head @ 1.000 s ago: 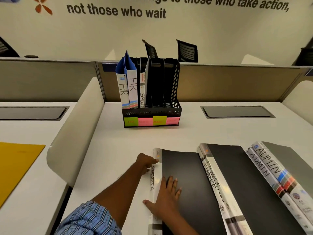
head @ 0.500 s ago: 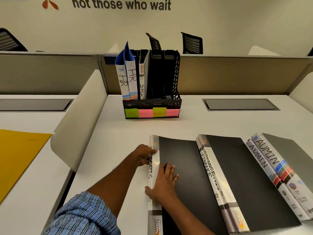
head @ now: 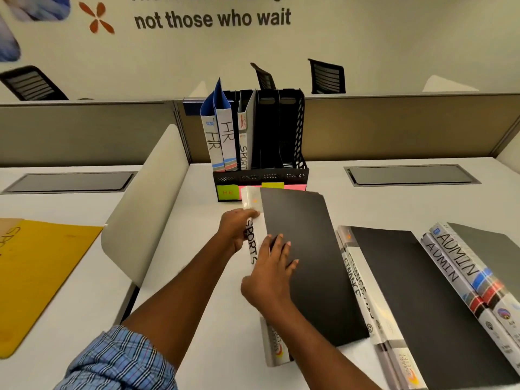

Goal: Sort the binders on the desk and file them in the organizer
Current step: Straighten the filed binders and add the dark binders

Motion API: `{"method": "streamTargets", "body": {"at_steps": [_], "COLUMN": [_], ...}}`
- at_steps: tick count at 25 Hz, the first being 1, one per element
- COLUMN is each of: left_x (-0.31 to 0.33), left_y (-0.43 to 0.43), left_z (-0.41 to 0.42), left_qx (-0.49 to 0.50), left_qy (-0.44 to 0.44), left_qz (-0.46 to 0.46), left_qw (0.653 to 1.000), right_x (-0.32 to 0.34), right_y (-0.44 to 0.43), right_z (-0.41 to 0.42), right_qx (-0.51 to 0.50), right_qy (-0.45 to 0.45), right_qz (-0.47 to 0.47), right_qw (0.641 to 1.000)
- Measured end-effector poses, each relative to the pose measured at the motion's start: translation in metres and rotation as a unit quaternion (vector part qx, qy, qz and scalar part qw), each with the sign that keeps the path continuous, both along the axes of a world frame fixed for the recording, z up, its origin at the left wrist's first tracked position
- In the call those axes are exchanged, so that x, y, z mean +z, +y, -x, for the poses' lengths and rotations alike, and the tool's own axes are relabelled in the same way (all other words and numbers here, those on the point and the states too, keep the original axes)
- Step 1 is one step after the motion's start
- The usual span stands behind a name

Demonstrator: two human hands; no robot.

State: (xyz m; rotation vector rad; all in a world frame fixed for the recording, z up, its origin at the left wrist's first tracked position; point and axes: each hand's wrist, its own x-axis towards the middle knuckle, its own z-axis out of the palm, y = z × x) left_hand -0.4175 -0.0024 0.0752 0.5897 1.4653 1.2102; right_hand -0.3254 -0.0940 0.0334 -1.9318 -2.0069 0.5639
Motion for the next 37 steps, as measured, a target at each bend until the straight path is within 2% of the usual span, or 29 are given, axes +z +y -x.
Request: {"method": "streamTargets", "body": {"at_steps": [3,9,13,16,18,21,23,26,29,34,37], "left_x": [0.04,0.106,0.135,0.144,0.136,0.103,0.081,0.063,0.052,0.031,0.019], "left_y": [0.002,0.0,0.0,0.014,0.034,0.071,0.09,0.114,0.13,0.149,0.156], "left_z": [0.0,0.004,0.005,0.021,0.038,0.071,0.09,0.105,0.113,0.123,0.123], "left_qx": [0.014,0.02,-0.047,-0.078,-0.03,0.014,0.003,-0.017,-0.023,-0.079,-0.087], "left_qy": [0.01,0.061,0.129,0.108,0.11,0.232,0.251,0.243,0.239,0.243,0.239], "left_qz": [-0.106,-0.25,-0.343,-0.403,-0.354,-0.17,-0.097,-0.081,-0.075,-0.135,-0.14], "left_qw": [0.994,0.966,0.929,0.906,0.928,0.958,0.963,0.966,0.968,0.957,0.957], "right_x": [0.019,0.041,0.053,0.074,0.087,0.103,0.112,0.114,0.11,0.096,0.091], "right_y": [0.019,0.051,0.078,0.102,0.118,0.143,0.162,0.19,0.216,0.258,0.282], "right_z": [0.009,0.019,0.016,0.017,0.019,0.03,0.04,0.051,0.057,0.071,0.075], "right_qx": [-0.033,-0.12,-0.113,-0.093,-0.072,-0.059,-0.041,0.007,0.047,0.072,0.088], "right_qy": [0.03,0.172,0.248,0.36,0.42,0.428,0.432,0.447,0.458,0.473,0.474], "right_qz": [-0.069,-0.098,-0.224,-0.294,-0.312,-0.35,-0.379,-0.387,-0.356,-0.327,-0.311], "right_qw": [0.997,0.973,0.936,0.88,0.849,0.831,0.817,0.806,0.813,0.815,0.819]}}
